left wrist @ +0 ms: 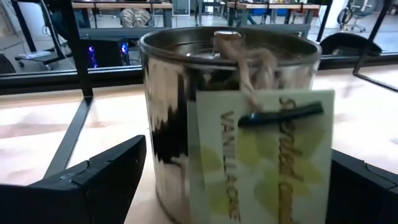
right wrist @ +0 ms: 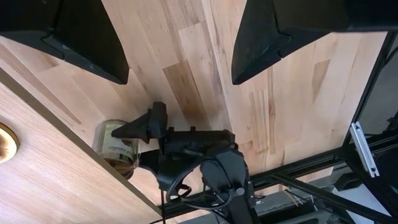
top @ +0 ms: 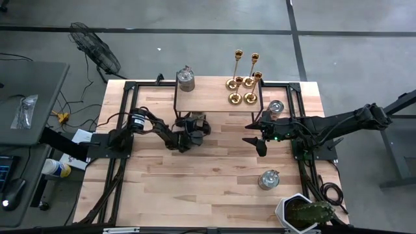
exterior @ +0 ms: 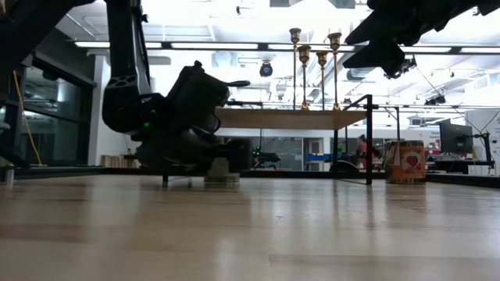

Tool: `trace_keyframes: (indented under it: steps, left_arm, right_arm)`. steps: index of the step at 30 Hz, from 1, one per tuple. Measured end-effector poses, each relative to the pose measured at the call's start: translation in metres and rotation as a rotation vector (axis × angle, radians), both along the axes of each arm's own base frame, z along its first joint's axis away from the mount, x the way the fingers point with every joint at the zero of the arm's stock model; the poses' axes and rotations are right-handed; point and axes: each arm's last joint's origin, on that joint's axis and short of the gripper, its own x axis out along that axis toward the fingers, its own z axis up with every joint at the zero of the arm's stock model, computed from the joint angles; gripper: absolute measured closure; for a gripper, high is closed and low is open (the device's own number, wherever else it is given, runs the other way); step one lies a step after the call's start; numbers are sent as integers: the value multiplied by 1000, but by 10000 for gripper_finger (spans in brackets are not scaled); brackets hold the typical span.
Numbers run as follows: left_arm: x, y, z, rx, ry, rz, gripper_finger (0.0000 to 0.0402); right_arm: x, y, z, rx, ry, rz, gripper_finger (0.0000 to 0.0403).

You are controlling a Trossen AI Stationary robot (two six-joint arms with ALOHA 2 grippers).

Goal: Pick & Place candle stick holders
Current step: Put the silver scented candle on the shelf

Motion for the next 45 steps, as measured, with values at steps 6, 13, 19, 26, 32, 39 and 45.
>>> trace_keyframes:
  steps: [6,13,19,26,32,39,45]
  left_arm:
    - [6,11,5,4,-2,26,15]
    - [11,24,9,-2,-23,43,15]
    - [13,25,10,-11,-30,24,20]
    - [14,25,10,-24,-9,-28,45]
    - [14,25,10,-25,-7,-30,41]
    - [16,16,10,-24,12,-78,45]
    - [18,-14,11,4,60,-163,45]
  right_arm:
    - [0,0,0,0,0,1,125]
    - [0,0,0,0,0,0,125]
    - [0,0,0,0,0,0,125]
    - [0,0,0,0,0,0,125]
    - [0,0,0,0,0,1,125]
    - [0,0,0,0,0,1,125]
    - [0,0,0,0,0,0,125]
